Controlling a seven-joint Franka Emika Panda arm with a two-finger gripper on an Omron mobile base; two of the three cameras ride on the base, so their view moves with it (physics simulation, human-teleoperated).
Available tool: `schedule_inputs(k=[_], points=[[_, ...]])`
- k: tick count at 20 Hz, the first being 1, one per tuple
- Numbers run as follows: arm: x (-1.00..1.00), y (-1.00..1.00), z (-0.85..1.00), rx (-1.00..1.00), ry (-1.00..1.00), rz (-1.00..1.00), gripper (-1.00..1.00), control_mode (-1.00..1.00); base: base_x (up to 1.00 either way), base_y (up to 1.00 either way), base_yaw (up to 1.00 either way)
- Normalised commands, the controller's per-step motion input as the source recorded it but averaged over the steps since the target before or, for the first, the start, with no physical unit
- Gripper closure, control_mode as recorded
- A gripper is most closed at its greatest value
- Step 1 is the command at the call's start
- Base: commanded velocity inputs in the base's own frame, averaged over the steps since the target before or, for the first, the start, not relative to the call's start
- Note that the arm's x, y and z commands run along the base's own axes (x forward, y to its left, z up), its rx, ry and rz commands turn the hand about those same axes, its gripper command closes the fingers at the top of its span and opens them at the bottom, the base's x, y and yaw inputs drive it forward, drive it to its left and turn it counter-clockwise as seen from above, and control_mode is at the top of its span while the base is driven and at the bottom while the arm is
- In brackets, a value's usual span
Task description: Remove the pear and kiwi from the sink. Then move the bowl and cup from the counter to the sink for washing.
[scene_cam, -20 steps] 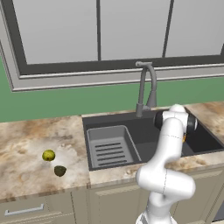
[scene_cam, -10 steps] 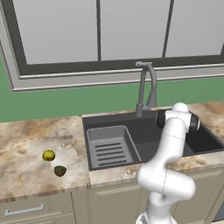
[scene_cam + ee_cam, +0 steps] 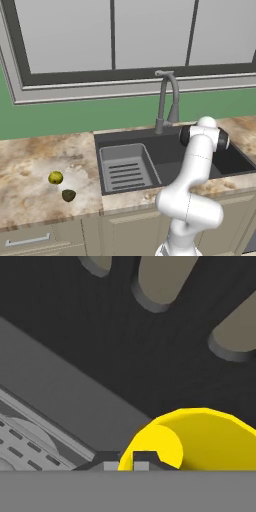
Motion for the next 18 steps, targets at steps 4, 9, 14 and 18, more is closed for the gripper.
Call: schedule_inputs(k=[4, 9, 14, 18], points=[[0.0, 0.0, -0.18, 0.06, 0.0, 0.03, 1.0, -1.0, 0.0, 0.0, 0.0], [0.0, 0.0, -0.19, 0.0, 0.0, 0.01, -1.0, -1.0, 0.0, 0.0, 0.0], [0.0, 0.0, -0.03, 0.0, 0.0, 0.0, -1.0, -1.0, 0.0, 0.0, 0.0], [-0.02, -0.01, 0.1, 0.0, 0.0, 0.0, -1.0, -1.0, 0.0, 0.0, 0.0]])
